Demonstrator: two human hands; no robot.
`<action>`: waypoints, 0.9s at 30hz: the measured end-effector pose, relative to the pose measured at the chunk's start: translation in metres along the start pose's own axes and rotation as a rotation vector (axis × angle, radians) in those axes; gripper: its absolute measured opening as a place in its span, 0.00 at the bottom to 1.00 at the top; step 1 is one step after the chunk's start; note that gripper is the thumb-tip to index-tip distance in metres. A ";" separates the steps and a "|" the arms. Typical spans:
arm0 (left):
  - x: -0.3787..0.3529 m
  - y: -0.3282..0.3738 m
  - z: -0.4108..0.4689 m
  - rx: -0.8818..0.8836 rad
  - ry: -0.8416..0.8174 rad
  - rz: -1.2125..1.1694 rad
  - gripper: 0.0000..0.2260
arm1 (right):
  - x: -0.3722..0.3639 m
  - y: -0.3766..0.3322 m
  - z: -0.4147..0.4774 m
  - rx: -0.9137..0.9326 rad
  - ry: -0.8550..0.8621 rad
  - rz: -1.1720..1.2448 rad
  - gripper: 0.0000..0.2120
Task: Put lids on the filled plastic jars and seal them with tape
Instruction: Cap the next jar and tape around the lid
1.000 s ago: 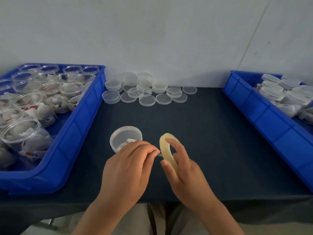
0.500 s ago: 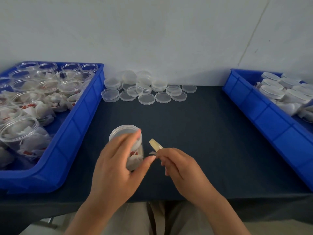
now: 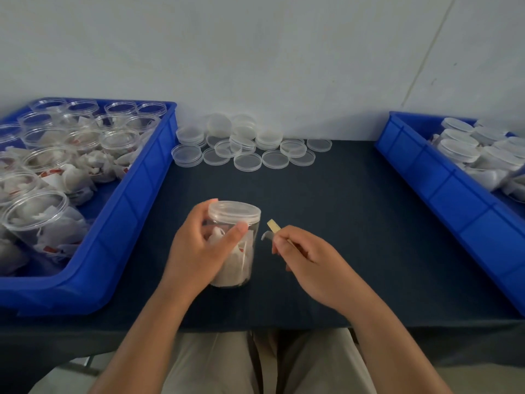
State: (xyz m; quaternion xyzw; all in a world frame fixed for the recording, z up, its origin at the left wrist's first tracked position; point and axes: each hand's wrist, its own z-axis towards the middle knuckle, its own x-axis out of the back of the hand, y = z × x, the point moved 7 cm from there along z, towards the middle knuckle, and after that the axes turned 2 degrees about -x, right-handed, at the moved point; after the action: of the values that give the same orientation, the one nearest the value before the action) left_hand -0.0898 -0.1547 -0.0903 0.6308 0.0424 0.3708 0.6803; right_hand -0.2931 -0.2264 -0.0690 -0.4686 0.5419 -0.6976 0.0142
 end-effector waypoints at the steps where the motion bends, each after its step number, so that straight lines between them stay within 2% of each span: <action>1: -0.004 0.002 0.002 -0.004 -0.032 -0.005 0.39 | 0.000 -0.001 0.002 -0.009 -0.018 0.000 0.12; 4: -0.015 0.009 0.000 -0.024 -0.098 -0.031 0.40 | 0.001 -0.002 0.006 -0.040 -0.040 -0.013 0.13; 7: -0.020 0.011 -0.002 -0.033 -0.142 -0.043 0.28 | -0.001 -0.005 0.009 -0.050 -0.063 -0.051 0.14; 9: -0.020 0.012 -0.002 -0.034 -0.136 -0.046 0.24 | -0.001 -0.007 0.011 -0.052 -0.053 -0.075 0.14; 15: -0.023 0.022 -0.005 -0.129 -0.074 -0.044 0.37 | -0.001 -0.010 0.015 -0.063 -0.039 -0.087 0.12; 23: -0.026 0.019 -0.004 -0.145 -0.028 -0.029 0.38 | -0.002 -0.010 0.016 -0.065 -0.040 -0.145 0.10; 27: -0.025 0.015 -0.003 -0.137 -0.019 0.022 0.31 | -0.002 -0.011 0.015 -0.050 -0.032 -0.163 0.12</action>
State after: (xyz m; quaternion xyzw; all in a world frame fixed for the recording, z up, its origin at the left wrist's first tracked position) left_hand -0.1165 -0.1670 -0.0877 0.5865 0.0037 0.3742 0.7183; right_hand -0.2763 -0.2324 -0.0618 -0.5225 0.5187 -0.6751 -0.0458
